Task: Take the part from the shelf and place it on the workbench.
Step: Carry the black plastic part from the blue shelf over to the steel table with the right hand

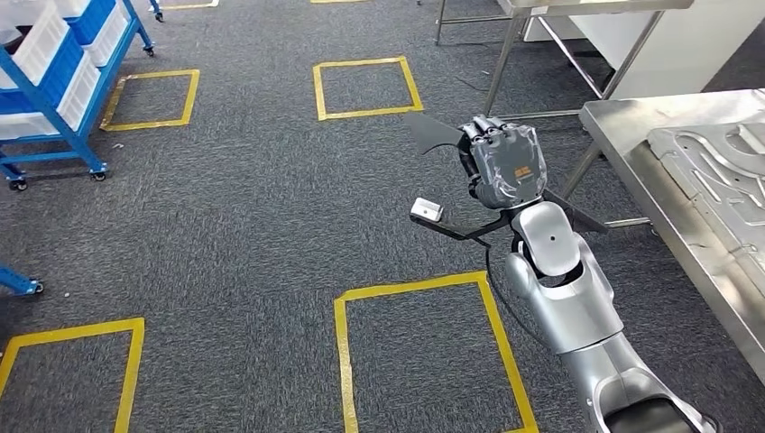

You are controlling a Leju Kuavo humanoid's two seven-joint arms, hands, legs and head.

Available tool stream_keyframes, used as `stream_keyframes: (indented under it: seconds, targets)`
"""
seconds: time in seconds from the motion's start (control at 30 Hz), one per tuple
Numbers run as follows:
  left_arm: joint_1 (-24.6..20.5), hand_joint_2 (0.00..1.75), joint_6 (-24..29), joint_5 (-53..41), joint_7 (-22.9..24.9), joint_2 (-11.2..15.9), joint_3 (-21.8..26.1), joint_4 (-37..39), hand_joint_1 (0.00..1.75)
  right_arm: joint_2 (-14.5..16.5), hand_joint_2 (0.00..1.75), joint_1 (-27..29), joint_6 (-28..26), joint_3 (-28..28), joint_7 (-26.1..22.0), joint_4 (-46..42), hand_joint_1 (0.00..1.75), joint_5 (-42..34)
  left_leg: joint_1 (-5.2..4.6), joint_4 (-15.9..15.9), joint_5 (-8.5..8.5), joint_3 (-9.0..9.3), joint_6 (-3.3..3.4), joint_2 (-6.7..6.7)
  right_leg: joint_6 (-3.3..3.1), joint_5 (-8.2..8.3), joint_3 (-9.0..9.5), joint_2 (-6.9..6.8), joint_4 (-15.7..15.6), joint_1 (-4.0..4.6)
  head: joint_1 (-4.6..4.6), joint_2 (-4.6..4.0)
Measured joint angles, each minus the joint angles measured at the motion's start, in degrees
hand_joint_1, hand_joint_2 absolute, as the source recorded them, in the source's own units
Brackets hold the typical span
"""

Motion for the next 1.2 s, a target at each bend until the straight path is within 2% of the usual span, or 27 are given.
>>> stream_keyframes:
  seconds: [0.03, 0.1, 0.13, 0.17, 0.2, 0.23, 0.3, 0.37, 0.4, 0.47, 0.5, 0.53, 0.6, 0.63, 0.67, 0.7, 0.73, 0.77, 0.83, 0.87, 0.9, 0.97, 1.0, 1.03, 1.1, 1.17, 1.2]
  targets:
    - [0.0, 1.75, 0.0, -0.1, 0.1, 0.0, -0.1, 0.0, 0.00, 0.1, 1.75, -0.2, 0.0, 0.5, 0.2, -0.1, 1.75, 0.3, 0.05, -0.6, 0.32, 0.34, 0.25, 0.81, 0.18, -1.02, -0.76, -1.46, 1.6, 0.15, 0.01, 0.00]
    - [0.1, 1.75, -0.1, -0.1, 0.1, -0.1, -0.2, 0.0, 0.00, 0.5, 1.75, -0.6, 0.1, 1.3, 0.4, -0.1, 1.75, 0.5, -0.06, -1.2, 0.51, 0.64, 0.55, 2.24, 0.43, -4.37, -3.71, -5.04, 7.9, 0.18, 0.02, 0.00]
    - [0.1, 1.75, -0.1, -0.1, 0.1, -0.1, -0.2, 0.0, 0.00, 0.6, 1.75, -0.6, 0.2, 1.7, 0.4, -0.1, 1.75, 0.6, -0.14, -1.1, 0.44, 0.64, 0.57, 2.98, 0.63, -5.80, -5.40, -5.93, 11.5, -0.02, 0.00, 0.00]
    - [0.2, 1.75, -0.1, -0.1, 0.2, -0.1, -0.2, 0.0, 0.00, 0.8, 1.75, -0.6, 0.2, 2.0, 0.4, 0.0, 1.75, 0.7, -0.18, -1.0, 0.31, 0.63, 0.54, 3.69, 0.86, -6.45, -6.51, -6.37, 13.9, -0.27, 0.01, 0.00]
    - [0.2, 1.75, -0.1, -0.1, 0.2, -0.1, -0.3, 0.0, 0.00, 0.9, 1.75, -0.6, 0.2, 2.3, 0.4, 0.0, 1.75, 0.8, -0.17, -0.9, 0.15, 0.62, 0.45, 4.42, 1.09, -6.14, -6.66, -6.64, 14.3, -0.53, 0.01, 0.00]
    - [0.2, 1.75, -0.2, -0.1, 0.1, -0.1, -0.4, 0.0, 0.00, 0.9, 1.75, -0.7, 0.2, 2.5, 0.4, 0.0, 1.75, 0.8, -0.13, -0.7, -0.04, 0.62, 0.30, 5.11, 1.31, -4.92, -5.71, -6.95, 12.7, -0.76, 0.00, 0.00]
    - [0.2, 1.75, -0.3, -0.2, -0.1, -0.2, -0.6, 0.0, 0.00, 1.0, 1.75, -1.1, 0.1, 2.9, 0.4, 0.0, 1.75, 0.9, -0.09, 0.0, -0.64, 0.60, -0.22, 6.36, 1.57, -1.87, -1.57, -8.75, 5.3, -0.78, 0.01, 0.00]
    - [0.2, 1.75, -0.4, -0.4, -0.4, -0.2, -0.9, 0.0, 0.00, 0.9, 1.75, -1.6, 0.0, 3.1, 0.5, -0.2, 1.75, 0.9, -0.25, 0.6, -1.21, 0.57, -0.92, 7.35, 1.10, -0.72, 0.96, -9.98, 0.5, -0.37, -0.01, 0.00]
    - [0.1, 1.75, -0.4, -0.6, -0.5, -0.2, -1.1, 0.0, 0.00, 0.8, 1.75, -1.8, 0.0, 3.2, 0.5, -0.3, 1.75, 0.9, -0.36, 0.7, -1.36, 0.62, -1.26, 7.80, 0.66, -0.98, 1.03, -9.86, 0.1, -0.05, -0.02, 0.00]
    - [0.0, 1.75, -0.4, -0.8, -0.6, -0.2, -1.3, 0.0, 0.00, 0.3, 1.75, -2.0, 0.0, 3.1, 0.5, -0.8, 1.75, 0.9, -0.25, 0.8, -1.67, 0.80, -1.91, 8.55, -0.18, -0.80, 0.93, -8.63, 0.0, -0.01, -0.02, 0.00]
    - [0.0, 1.75, -0.4, -0.9, -0.7, -0.3, -1.3, 0.0, 0.00, 0.1, 1.75, -2.1, 0.0, 3.0, 0.5, -1.1, 1.75, 0.9, -0.10, 1.2, -2.21, 0.71, -2.22, 8.04, -0.61, -0.73, 1.01, -8.08, -0.1, -0.06, -0.02, 0.00]
    - [0.1, 1.75, -0.4, -0.9, -0.7, -0.3, -1.4, 0.0, 0.00, -0.1, 1.75, -2.3, 0.0, 3.0, 0.5, -1.4, 1.75, 0.8, 0.06, 2.7, -3.27, 0.16, -2.42, 6.95, -1.04, -0.62, 1.09, -7.55, -0.3, -0.17, -0.02, 0.00]
    - [0.2, 1.75, -0.5, -0.9, -0.7, -0.3, -1.5, 0.0, 0.00, -0.3, 1.75, -2.8, 0.0, 3.0, 0.5, -1.7, 1.75, 0.8, 0.26, 9.2, -6.81, -2.81, -2.54, 4.00, -1.69, -0.52, 1.19, -6.44, -0.4, -0.14, -0.02, 0.00]
    - [0.3, 1.75, -0.5, -0.9, -0.7, -0.4, -1.5, 0.0, 0.00, -0.3, 1.75, -2.9, 0.0, 3.0, 0.5, -1.7, 1.75, 0.8, 0.27, 13.3, -8.48, -4.86, -2.49, 3.17, -1.85, -0.51, 1.17, -5.78, -0.4, 0.00, -0.03, 0.00]
    - [0.3, 1.75, -0.6, -0.9, -0.7, -0.4, -1.6, 0.0, 0.00, -0.4, 1.75, -2.9, 0.1, 3.1, 0.5, -1.7, 1.75, 0.9, 0.24, 16.5, -9.37, -6.55, -2.39, 2.78, -1.93, -0.51, 1.17, -5.07, -0.4, 0.18, -0.03, 0.00]
    - [0.4, 1.75, -0.7, -0.9, -0.6, -0.4, -1.7, 0.0, 0.00, -0.5, 1.75, -3.0, 0.3, 3.2, 0.5, -1.8, 1.75, 0.9, 0.20, 17.8, -9.13, -7.40, -2.21, 2.60, -1.95, -0.51, 1.19, -4.32, -0.3, 0.35, -0.02, 0.00]
    - [0.3, 1.75, -0.7, -0.8, -0.5, -0.4, -1.7, 0.0, 0.00, -0.7, 1.75, -3.1, 0.6, 3.2, 0.5, -1.9, 1.75, 1.0, 0.15, 16.8, -7.80, -7.18, -1.96, 2.43, -1.96, -0.50, 1.23, -3.58, -0.3, 0.46, -0.03, 0.00]
    - [0.3, 1.75, -0.8, -0.8, -0.4, -0.4, -1.7, 0.0, 0.00, -1.0, 1.75, -3.3, 0.9, 3.3, 0.5, -2.1, 1.75, 1.1, 0.11, 13.6, -5.59, -5.87, -1.63, 1.96, -1.96, -0.50, 1.27, -2.81, -0.3, 0.52, -0.03, 0.00]
    - [0.5, 1.75, -0.9, -0.8, -0.1, -0.3, -1.9, 0.0, 0.00, -1.7, 1.75, -4.0, 1.6, 3.5, 0.7, -2.3, 1.75, 1.4, 0.13, 5.8, -1.97, -2.52, -1.07, -0.58, -1.81, -0.45, 1.10, -1.37, -0.1, 0.50, -0.01, 0.00]
    - [0.6, 1.75, -1.0, -0.8, 0.0, -0.3, -2.0, 0.0, 0.00, -2.0, 1.75, -4.5, 1.8, 3.6, 0.8, -2.3, 1.75, 1.6, 0.11, 3.1, -1.11, -1.37, -0.95, -1.62, -1.58, -0.34, 0.86, -0.70, 0.0, 0.41, -0.01, 0.00]
    - [0.6, 1.75, -1.0, -0.8, 0.0, -0.3, -2.1, 0.0, 0.00, -2.4, 1.75, -4.9, 2.0, 3.7, 0.9, -2.3, 1.75, 1.8, 0.04, 2.0, -1.00, -0.92, -0.91, -2.25, -1.26, -0.19, 0.58, -0.07, 0.0, 0.25, -0.01, 0.00]
    - [0.5, 1.75, -1.2, -0.8, 0.0, -0.3, -2.3, 0.0, 0.00, -3.6, 1.75, -5.8, 2.5, 4.1, 0.9, -2.3, 1.75, 1.9, -0.12, 1.3, -0.77, -0.69, -0.69, -1.27, -0.40, 0.21, 0.18, 1.18, -0.2, -0.08, -0.02, 0.00]
    - [0.5, 1.75, -1.3, -0.9, -0.1, -0.3, -2.3, 0.0, 0.00, -4.5, 1.75, -6.4, 2.8, 4.3, 0.8, -2.3, 1.75, 1.9, -0.12, 0.9, -0.47, -0.49, -0.40, -0.57, -0.14, 0.04, -0.05, 0.70, 0.0, -0.08, 0.01, 0.00]
    - [0.5, 1.75, -1.5, -0.9, -0.1, -0.3, -2.4, 0.0, 0.00, -5.3, 1.75, -7.2, 3.2, 4.5, 0.8, -2.3, 1.75, 1.9, -0.10, 0.3, -0.15, -0.28, -0.06, 0.18, 0.04, -0.69, -0.57, -0.56, 1.0, 0.02, 0.01, 0.00]
    - [0.7, 1.75, -1.7, -1.0, -0.4, -0.2, -2.6, 0.0, 0.00, -6.5, 1.75, -9.1, 3.8, 5.1, 0.8, -2.3, 1.75, 1.8, -0.21, -0.3, 0.23, -0.02, 0.42, 1.77, 0.16, -3.81, -3.08, -4.31, 6.4, 0.17, 0.02, 0.00]
    - [0.8, 1.75, -1.8, -1.0, -0.5, -0.1, -2.7, 0.0, 0.00, -7.4, 1.75, -10.6, 4.3, 5.7, 0.7, -2.2, 1.75, 1.7, -0.32, -0.3, 0.13, -0.04, 0.53, 3.30, 0.51, -6.65, -6.25, -6.04, 13.3, -0.02, 0.02, 0.00]
    - [0.9, 1.75, -1.7, -1.2, -0.6, -0.1, -2.7, 0.0, 0.00, -7.7, 1.75, -11.0, 4.4, 6.0, 0.7, -2.1, 1.75, 1.7, -0.30, -0.3, 0.00, -0.02, 0.49, 4.05, 0.72, -6.78, -6.91, -6.36, 14.8, -0.19, 0.00, 0.00]
